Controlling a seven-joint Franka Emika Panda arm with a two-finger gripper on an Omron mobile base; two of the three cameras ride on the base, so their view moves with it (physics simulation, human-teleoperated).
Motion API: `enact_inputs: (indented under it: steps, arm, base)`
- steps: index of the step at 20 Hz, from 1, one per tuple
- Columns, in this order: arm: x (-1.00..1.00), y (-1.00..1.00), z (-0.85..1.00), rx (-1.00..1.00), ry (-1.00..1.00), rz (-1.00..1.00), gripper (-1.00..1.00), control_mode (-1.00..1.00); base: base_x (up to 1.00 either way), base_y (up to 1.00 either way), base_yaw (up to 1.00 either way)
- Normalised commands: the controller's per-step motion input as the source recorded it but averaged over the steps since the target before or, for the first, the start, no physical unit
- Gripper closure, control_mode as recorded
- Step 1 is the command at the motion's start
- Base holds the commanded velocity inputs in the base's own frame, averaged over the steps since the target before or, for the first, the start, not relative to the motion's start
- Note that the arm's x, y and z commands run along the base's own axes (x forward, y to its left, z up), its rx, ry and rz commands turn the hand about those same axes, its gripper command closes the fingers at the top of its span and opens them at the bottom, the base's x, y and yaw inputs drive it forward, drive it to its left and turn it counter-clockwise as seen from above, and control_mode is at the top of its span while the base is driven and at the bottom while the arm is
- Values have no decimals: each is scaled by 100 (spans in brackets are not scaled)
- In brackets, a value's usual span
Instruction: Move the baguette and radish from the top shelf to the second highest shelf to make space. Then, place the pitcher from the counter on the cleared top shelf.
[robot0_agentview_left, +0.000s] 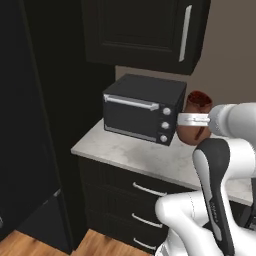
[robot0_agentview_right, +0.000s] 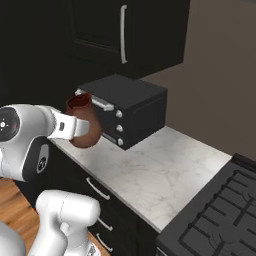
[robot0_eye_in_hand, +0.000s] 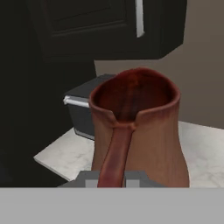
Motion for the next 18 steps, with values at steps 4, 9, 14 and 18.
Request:
enact_inputs:
  steps: [4, 9, 14, 18]
  arm:
    - [0, 0, 0, 0, 0, 0, 100, 100]
    - [0, 0, 0, 0, 0, 0, 100, 100]
    - [0, 0, 0, 0, 0, 0, 100, 100]
    - [0, 0, 0, 0, 0, 0, 100, 100]
  base:
    - [-53, 36, 44]
    - [-13, 85, 50]
    - [1, 100, 48]
    - [24, 100, 43]
